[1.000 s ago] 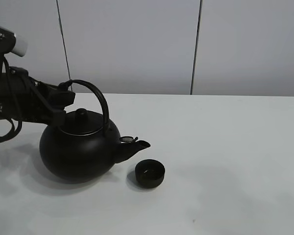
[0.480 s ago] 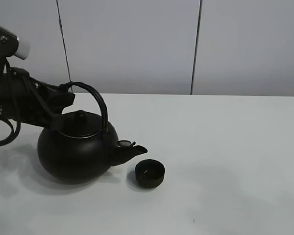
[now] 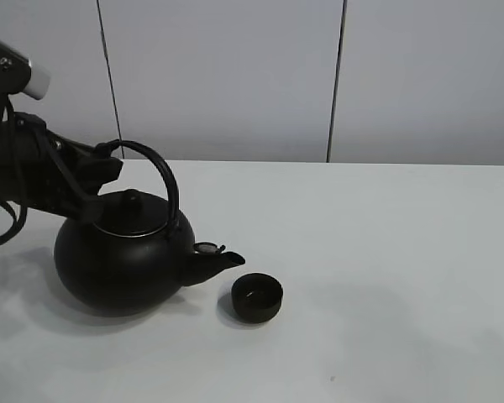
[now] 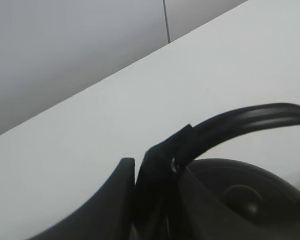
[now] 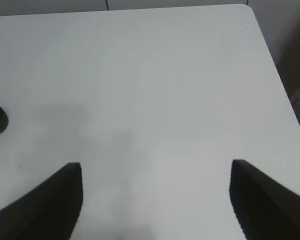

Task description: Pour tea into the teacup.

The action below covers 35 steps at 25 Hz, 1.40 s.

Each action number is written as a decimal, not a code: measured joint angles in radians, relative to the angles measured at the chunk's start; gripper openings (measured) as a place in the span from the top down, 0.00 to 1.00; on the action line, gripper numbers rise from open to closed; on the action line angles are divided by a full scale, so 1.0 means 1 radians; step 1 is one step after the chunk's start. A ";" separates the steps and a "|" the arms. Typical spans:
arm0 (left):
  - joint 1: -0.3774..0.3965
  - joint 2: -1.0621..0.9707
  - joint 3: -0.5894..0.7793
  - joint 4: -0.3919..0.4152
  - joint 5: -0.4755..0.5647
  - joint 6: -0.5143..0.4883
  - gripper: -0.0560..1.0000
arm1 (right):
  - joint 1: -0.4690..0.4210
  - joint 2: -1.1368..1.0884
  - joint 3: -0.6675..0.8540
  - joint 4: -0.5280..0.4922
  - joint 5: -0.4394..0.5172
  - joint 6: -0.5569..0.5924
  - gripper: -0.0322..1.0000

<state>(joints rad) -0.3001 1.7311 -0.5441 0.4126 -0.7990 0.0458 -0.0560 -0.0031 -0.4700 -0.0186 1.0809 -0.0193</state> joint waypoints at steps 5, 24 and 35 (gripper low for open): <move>0.000 -0.011 0.000 0.000 0.023 0.006 0.81 | 0.000 0.000 0.000 0.000 0.000 0.000 0.43; 0.000 -0.011 0.000 -0.044 0.047 0.028 0.81 | 0.000 0.000 0.000 0.000 0.000 0.000 0.43; 0.000 -0.011 -0.017 -0.045 0.092 0.034 0.81 | 0.000 0.000 0.000 0.000 0.000 0.000 0.43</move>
<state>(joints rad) -0.3001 1.7202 -0.5608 0.3671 -0.7073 0.0800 -0.0560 -0.0031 -0.4700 -0.0186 1.0810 -0.0193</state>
